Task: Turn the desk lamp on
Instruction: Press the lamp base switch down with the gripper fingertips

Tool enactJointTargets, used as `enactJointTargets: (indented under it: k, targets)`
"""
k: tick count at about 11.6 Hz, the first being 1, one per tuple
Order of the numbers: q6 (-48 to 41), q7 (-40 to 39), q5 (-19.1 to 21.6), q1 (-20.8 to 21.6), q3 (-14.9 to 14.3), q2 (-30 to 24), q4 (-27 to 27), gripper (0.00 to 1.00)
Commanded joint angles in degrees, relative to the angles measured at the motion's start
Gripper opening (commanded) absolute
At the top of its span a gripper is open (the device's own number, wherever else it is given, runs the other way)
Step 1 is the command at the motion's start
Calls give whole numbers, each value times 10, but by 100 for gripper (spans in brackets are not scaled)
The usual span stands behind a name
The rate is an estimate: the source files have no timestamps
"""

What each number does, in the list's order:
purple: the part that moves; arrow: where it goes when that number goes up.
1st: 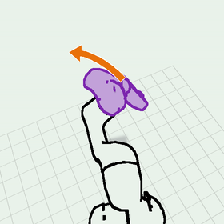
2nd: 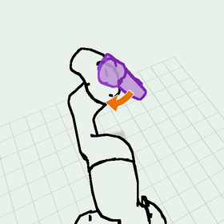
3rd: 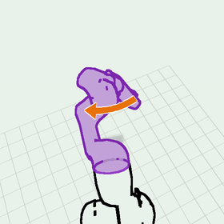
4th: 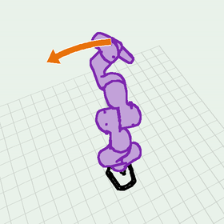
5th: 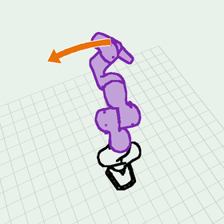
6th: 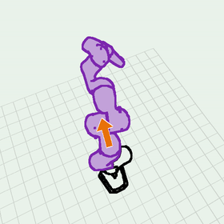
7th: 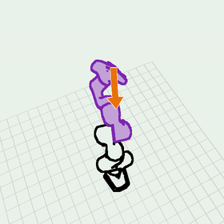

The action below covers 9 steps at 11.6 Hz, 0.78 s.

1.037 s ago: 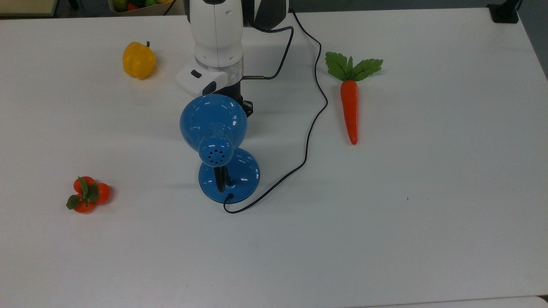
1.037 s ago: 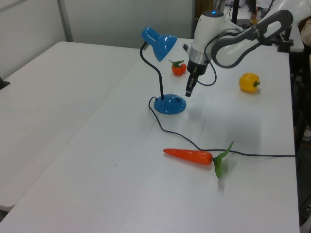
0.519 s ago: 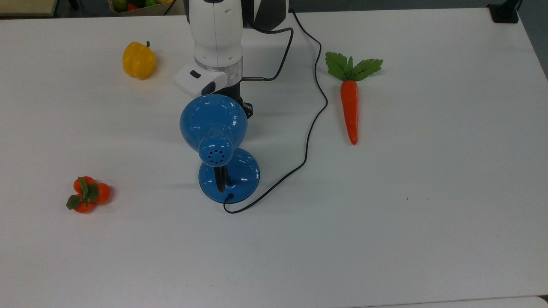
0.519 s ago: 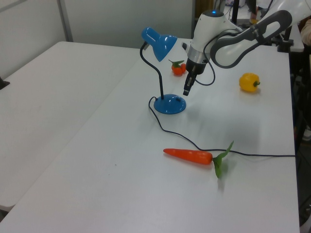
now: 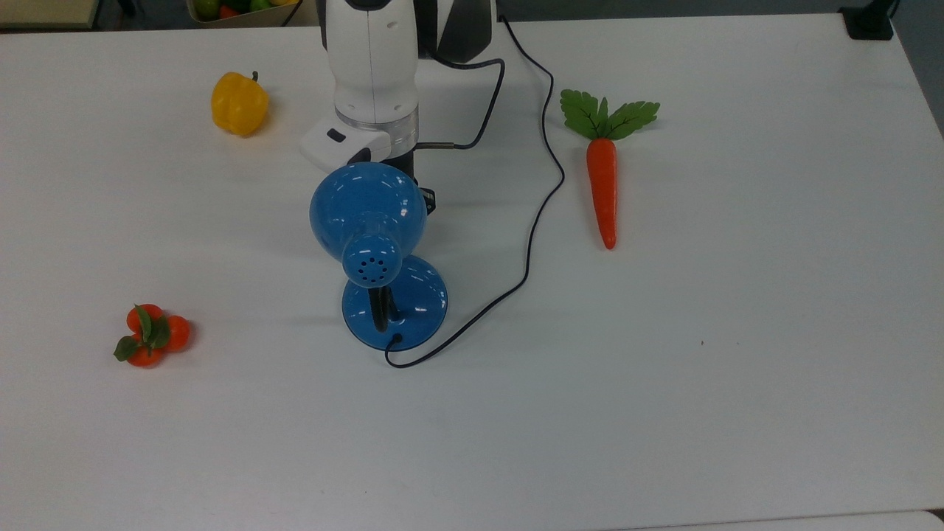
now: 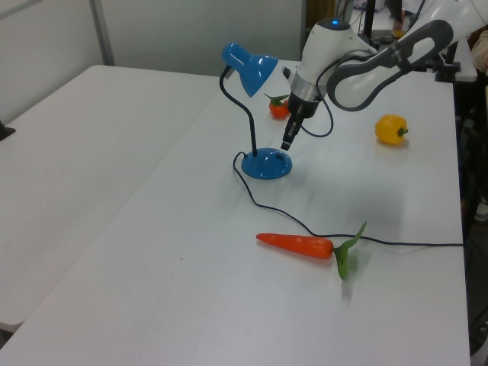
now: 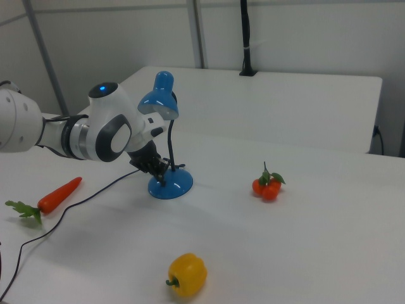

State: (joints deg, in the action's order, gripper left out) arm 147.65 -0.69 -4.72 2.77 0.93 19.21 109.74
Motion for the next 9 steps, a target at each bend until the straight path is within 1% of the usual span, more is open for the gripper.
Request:
enactJointTargets:
  k: [1, 5, 6, 9]
  targets:
    - [36, 11, 0, 1, -2, 19, -7, 0]
    - [63, 11, 0, 2, -2, 33, -8, 0]
    - [64, 11, 0, 1, -2, 39, -19, 0]
    - [64, 11, 0, 2, -2, 44, -22, 0]
